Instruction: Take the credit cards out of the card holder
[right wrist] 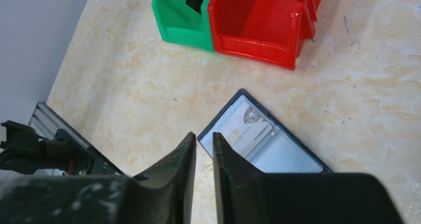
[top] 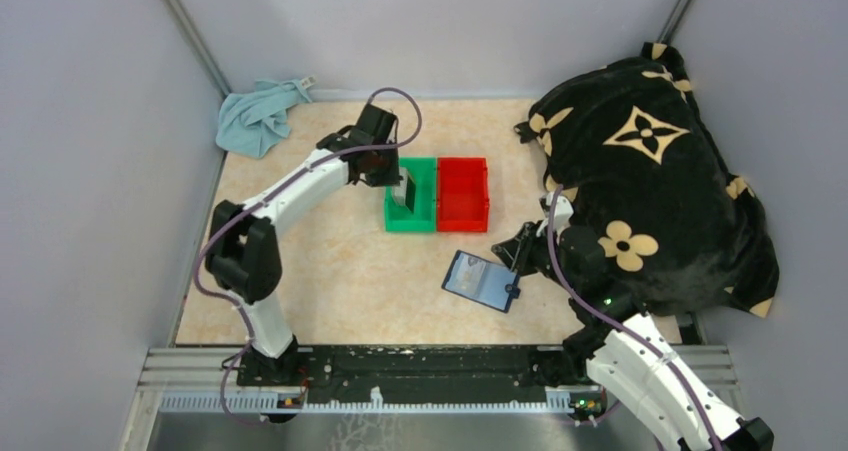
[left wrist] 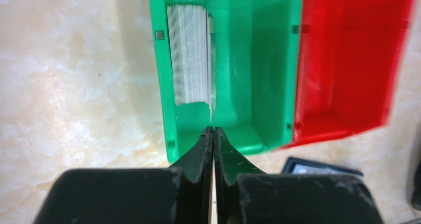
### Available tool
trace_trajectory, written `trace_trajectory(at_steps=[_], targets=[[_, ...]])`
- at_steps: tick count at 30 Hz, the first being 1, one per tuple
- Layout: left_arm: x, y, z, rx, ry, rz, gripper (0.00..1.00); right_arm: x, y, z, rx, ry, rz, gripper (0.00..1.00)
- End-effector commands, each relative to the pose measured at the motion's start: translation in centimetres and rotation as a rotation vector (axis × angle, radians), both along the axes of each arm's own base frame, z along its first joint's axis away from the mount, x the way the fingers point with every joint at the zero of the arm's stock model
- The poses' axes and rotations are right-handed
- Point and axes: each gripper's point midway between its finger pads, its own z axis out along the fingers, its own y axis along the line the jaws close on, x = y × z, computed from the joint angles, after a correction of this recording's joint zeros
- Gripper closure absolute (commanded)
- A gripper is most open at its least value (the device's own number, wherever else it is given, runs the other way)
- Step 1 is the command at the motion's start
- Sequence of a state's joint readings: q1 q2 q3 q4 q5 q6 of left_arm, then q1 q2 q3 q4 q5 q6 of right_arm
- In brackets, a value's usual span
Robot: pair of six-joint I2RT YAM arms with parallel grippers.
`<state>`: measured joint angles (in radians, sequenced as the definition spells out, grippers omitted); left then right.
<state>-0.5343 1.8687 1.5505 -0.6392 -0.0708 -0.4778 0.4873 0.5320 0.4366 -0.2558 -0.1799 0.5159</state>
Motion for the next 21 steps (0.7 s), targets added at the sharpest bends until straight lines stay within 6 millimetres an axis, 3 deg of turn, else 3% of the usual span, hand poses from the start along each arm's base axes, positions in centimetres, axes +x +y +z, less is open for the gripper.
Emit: trace_trajectory(at_steps=[1, 5, 8, 16, 21], targets=[[0.0, -0.2, 6.2, -0.1, -0.209, -0.004, 0.95, 0.1, 0.4, 0.4, 0.004, -0.045, 0.038, 0.88], [-1.9, -1.2, 8.7, -0.185, -0.297, -0.077, 1.0, -0.4, 1.1, -0.8, 0.012, -0.021, 0.085, 0.99], [-4.4, -3.0, 9.9, -0.302, -0.355, -0.204, 1.0, -1.1, 1.6, -2.9, 0.022, 0.031, 0.117, 1.0], [-12.1, -8.0, 5.1, -0.338, -0.363, -0.411, 1.0, -4.4, 3.3, -8.9, 0.005, 0.158, 0.154, 1.0], [-14.7, -10.3, 1.1, -0.409, -0.249, -0.412, 0.77, -5.7, 4.7, -11.3, 0.003, 0.233, 0.159, 1.0]])
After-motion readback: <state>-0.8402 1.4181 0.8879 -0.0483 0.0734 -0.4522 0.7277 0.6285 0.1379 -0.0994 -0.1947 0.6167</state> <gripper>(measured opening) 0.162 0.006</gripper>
